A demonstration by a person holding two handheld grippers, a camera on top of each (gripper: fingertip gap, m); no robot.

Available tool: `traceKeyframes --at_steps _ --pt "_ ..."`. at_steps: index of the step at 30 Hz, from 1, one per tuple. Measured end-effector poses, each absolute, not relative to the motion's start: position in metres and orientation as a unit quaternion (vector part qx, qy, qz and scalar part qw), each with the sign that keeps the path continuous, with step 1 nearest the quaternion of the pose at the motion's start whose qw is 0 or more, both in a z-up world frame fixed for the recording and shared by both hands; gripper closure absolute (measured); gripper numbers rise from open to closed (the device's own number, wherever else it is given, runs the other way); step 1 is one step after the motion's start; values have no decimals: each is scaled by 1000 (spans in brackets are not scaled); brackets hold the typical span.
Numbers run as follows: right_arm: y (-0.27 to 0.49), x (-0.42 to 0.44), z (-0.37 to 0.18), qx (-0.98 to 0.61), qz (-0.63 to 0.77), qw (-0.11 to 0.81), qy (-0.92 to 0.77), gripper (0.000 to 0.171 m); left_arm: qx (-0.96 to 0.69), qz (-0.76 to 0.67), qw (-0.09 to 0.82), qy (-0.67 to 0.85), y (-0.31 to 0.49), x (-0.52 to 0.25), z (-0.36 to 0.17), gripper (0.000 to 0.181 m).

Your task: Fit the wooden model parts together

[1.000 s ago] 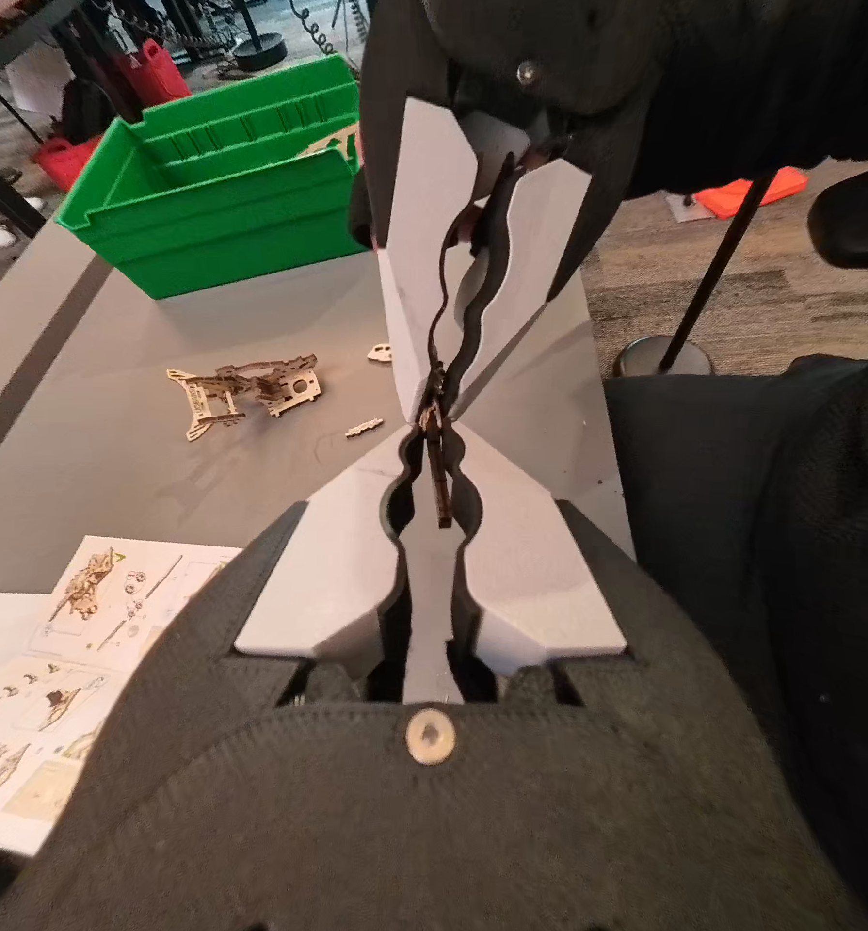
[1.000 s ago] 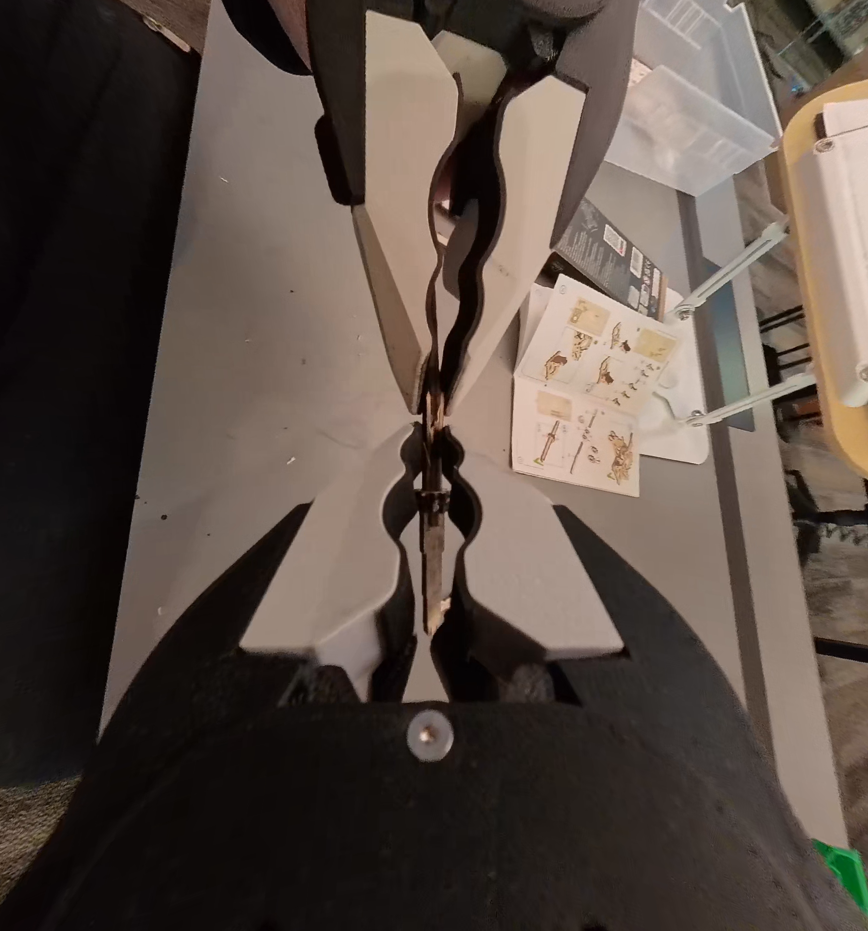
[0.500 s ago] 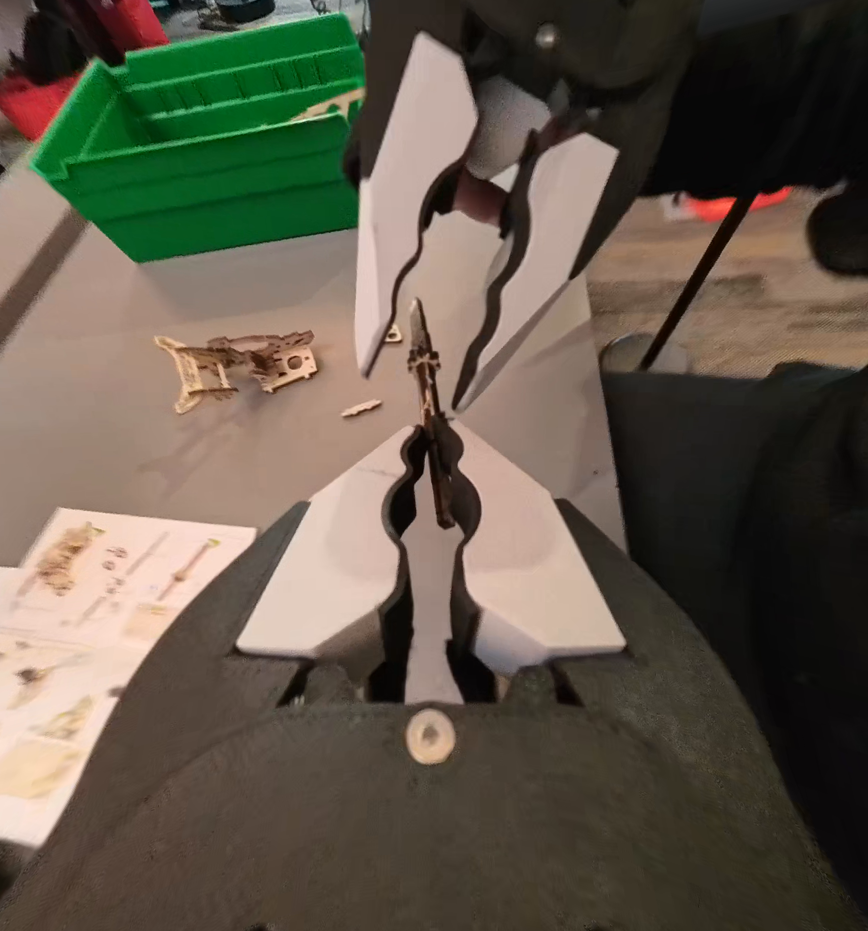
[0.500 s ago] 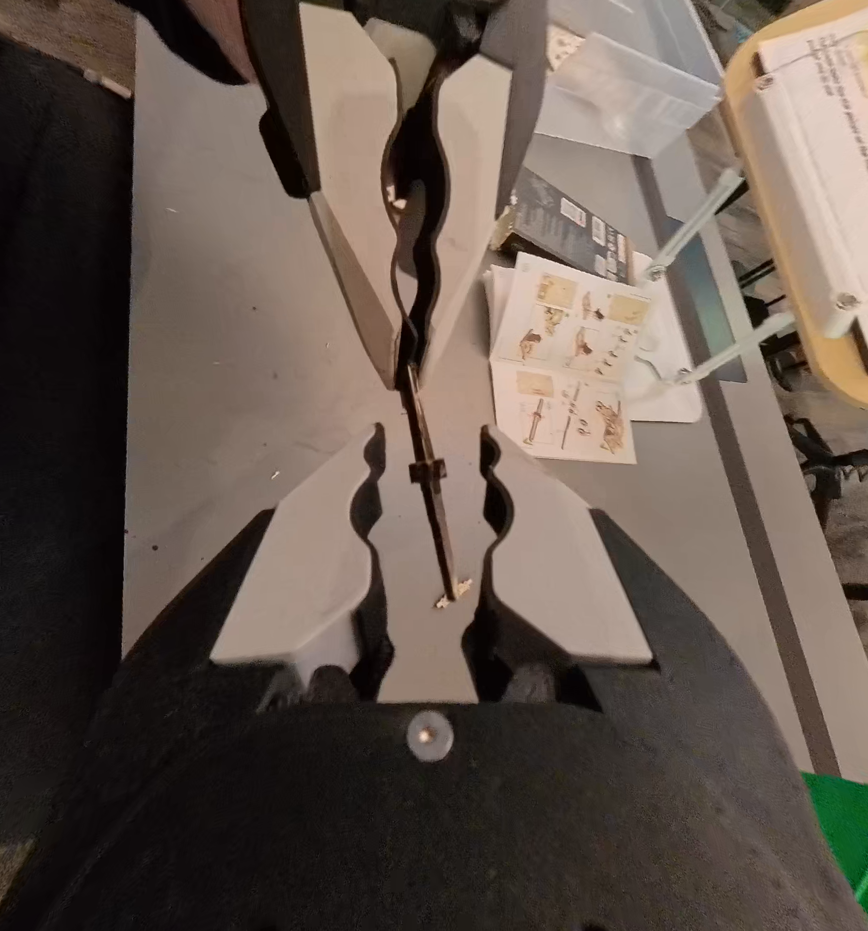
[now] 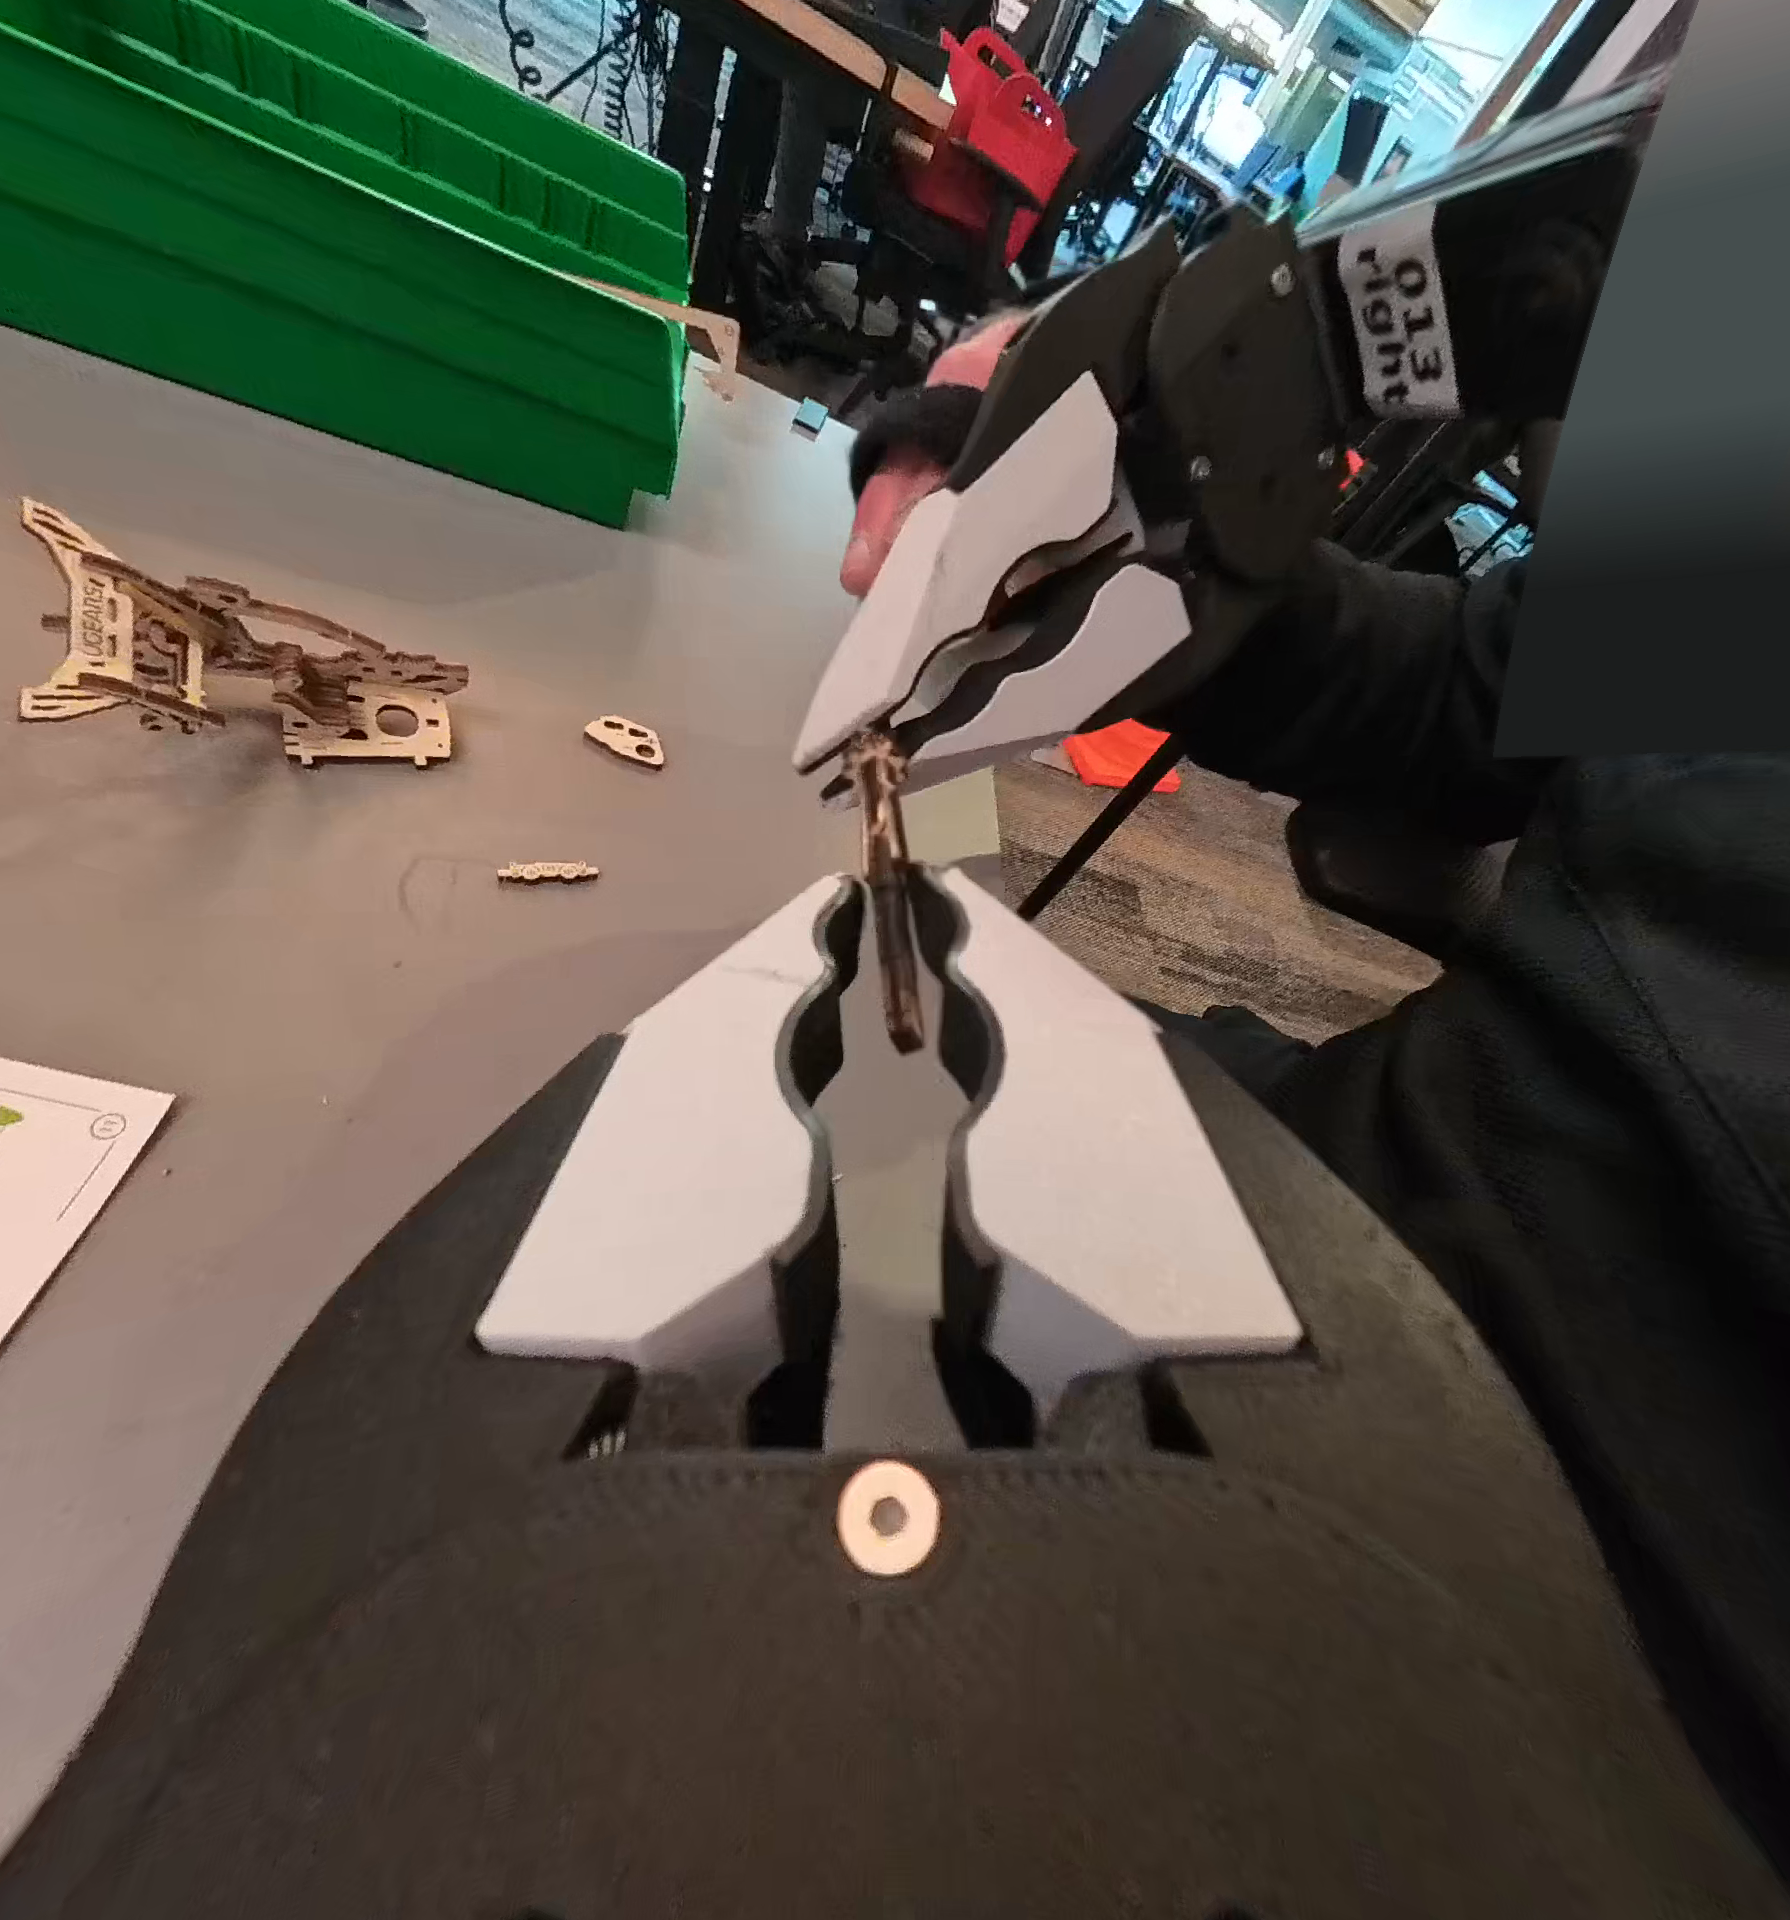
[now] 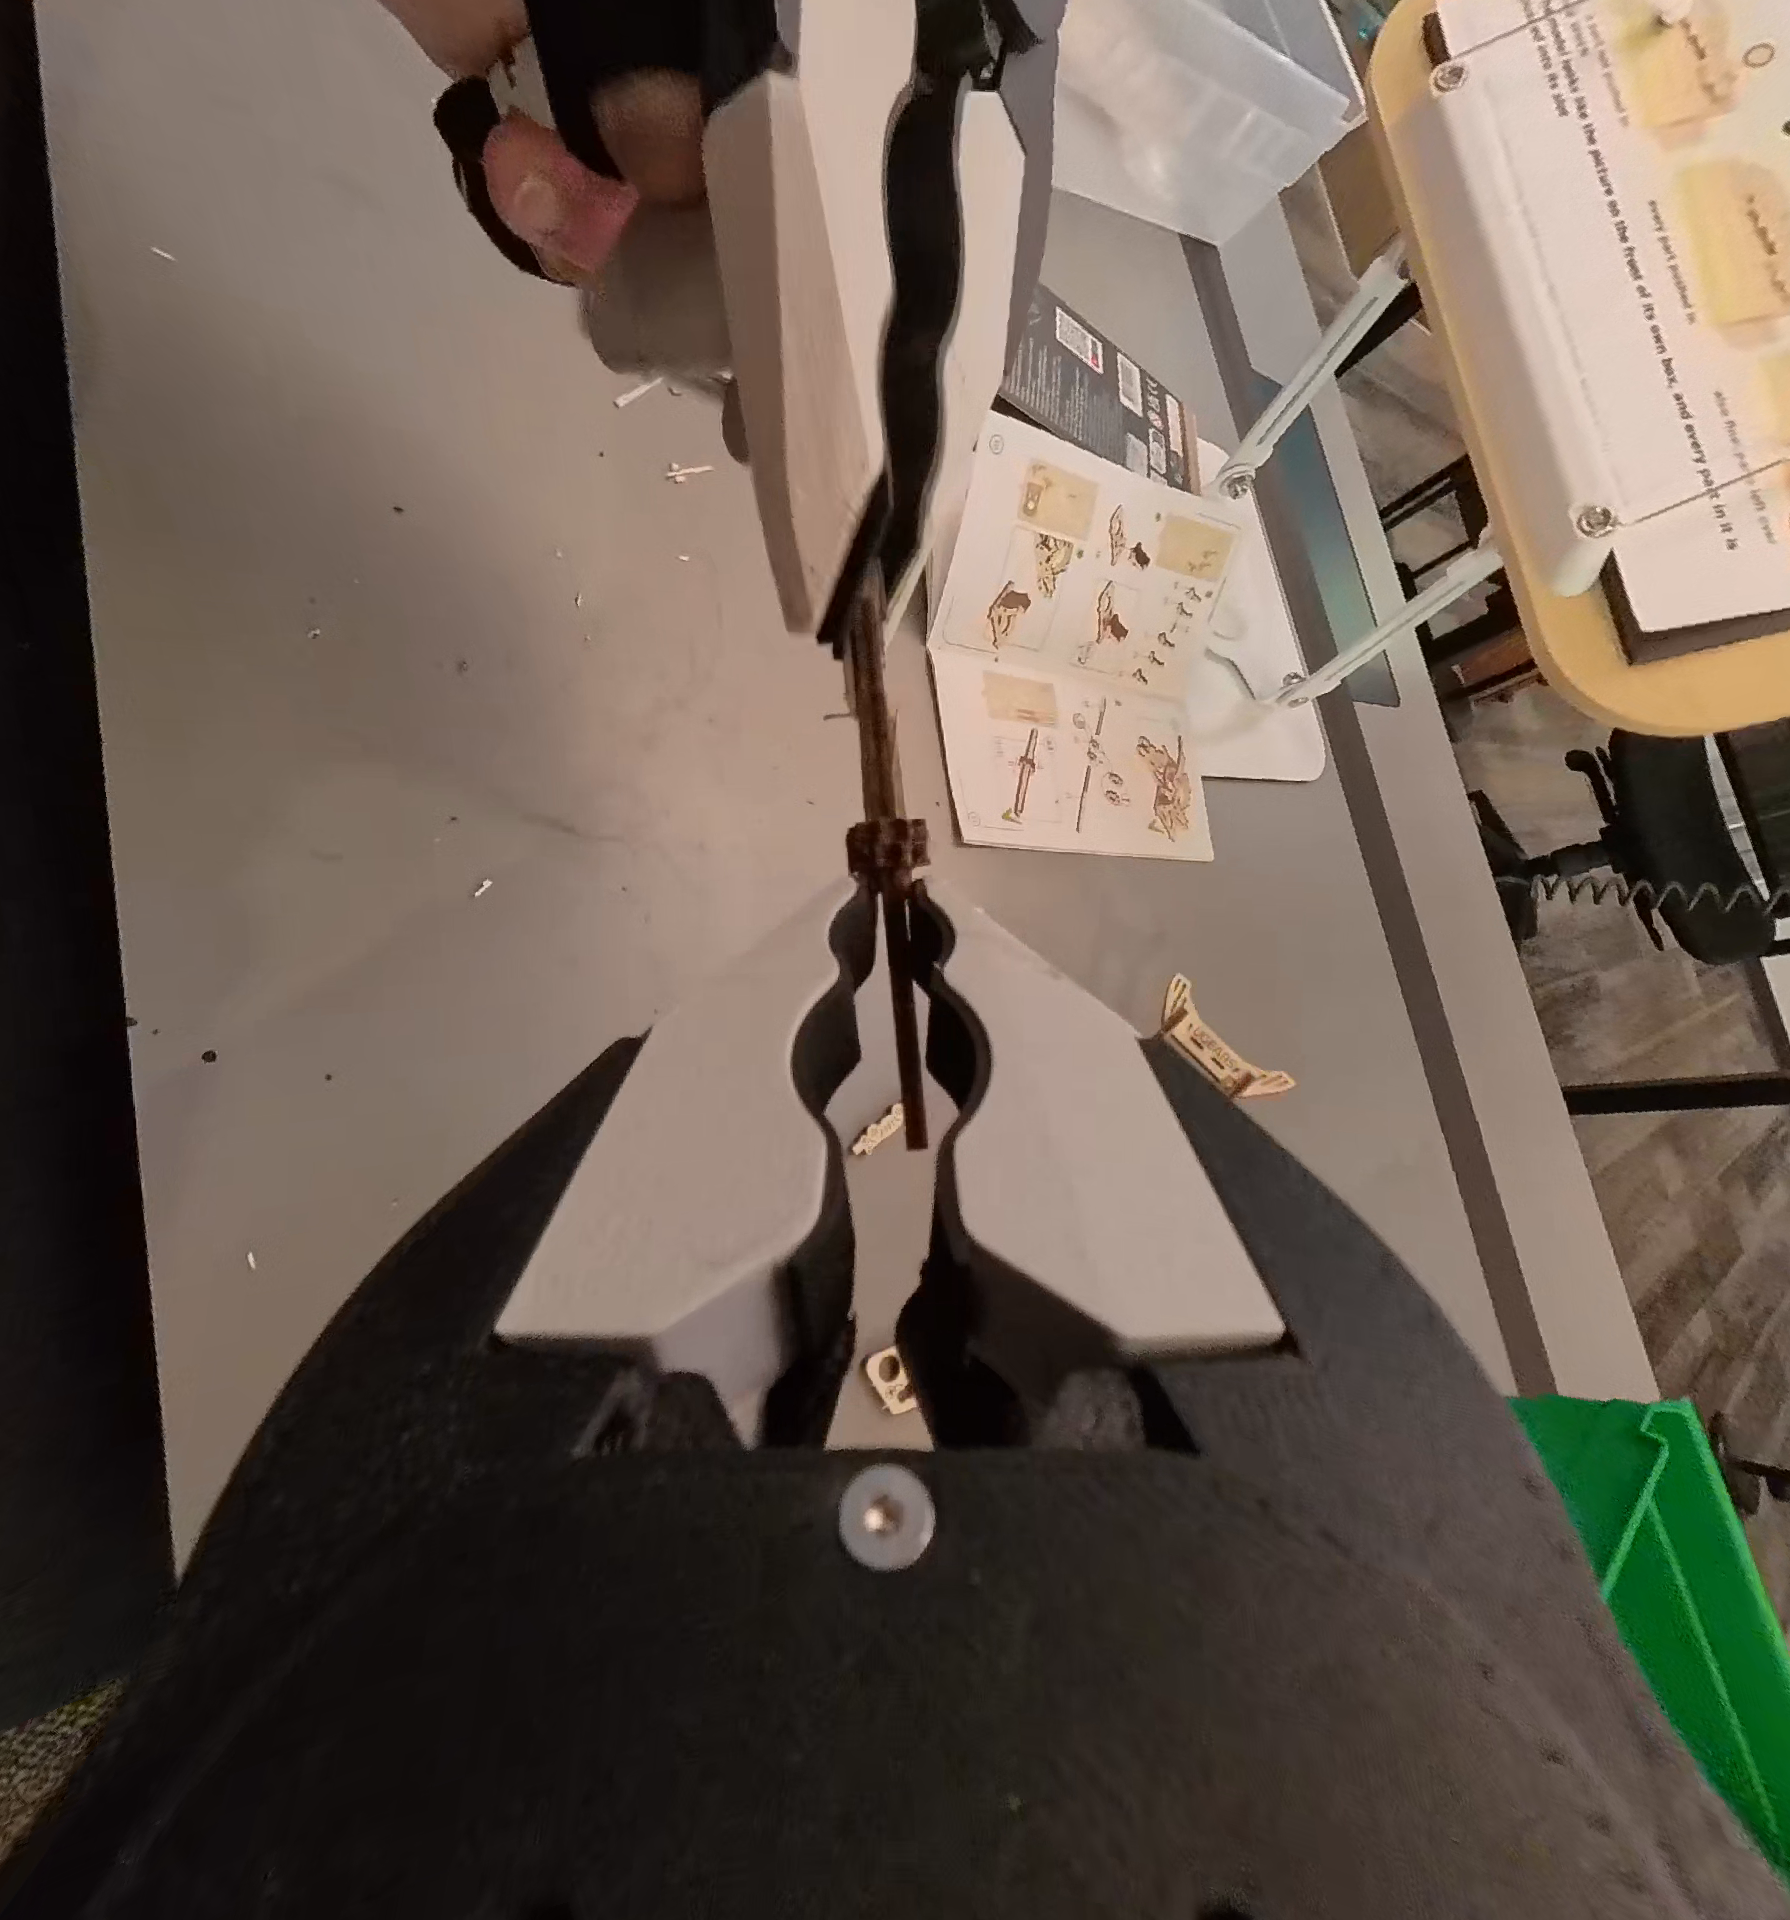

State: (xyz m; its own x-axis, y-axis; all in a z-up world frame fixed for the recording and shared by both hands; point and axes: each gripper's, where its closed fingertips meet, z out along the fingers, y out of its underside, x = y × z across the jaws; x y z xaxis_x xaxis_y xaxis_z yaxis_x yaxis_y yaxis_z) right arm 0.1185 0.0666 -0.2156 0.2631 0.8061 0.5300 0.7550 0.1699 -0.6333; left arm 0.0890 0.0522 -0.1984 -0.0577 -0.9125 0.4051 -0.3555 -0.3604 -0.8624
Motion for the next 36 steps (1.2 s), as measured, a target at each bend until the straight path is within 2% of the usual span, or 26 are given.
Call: traceKeyframes --at_steps 1,5,13,21,24,26,27,36 --pt "67 120 -215 -645 28 469 -602 168 -631 -532 263 499 52 87 -197 165" --pt "65 126 -211 -639 18 486 -595 169 -634 -531 251 503 50 80 -201 158" --pt "61 125 -210 -603 -49 496 -622 169 -626 -562 250 480 47 81 -190 178" --pt "60 124 -207 -588 -91 505 -625 169 -624 -535 293 488 48 81 -185 179" --pt "61 122 -208 -606 -49 510 -608 168 -631 -541 287 476 52 80 -187 179" --pt "63 124 -209 -625 -29 505 -595 141 -637 -561 271 455 55 78 -188 179" --pt "64 126 -208 -632 -20 505 -587 138 -641 -571 262 441 57 77 -189 179" --pt "60 140 -208 -687 103 495 -522 140 -648 -644 208 349 61 67 -192 179"
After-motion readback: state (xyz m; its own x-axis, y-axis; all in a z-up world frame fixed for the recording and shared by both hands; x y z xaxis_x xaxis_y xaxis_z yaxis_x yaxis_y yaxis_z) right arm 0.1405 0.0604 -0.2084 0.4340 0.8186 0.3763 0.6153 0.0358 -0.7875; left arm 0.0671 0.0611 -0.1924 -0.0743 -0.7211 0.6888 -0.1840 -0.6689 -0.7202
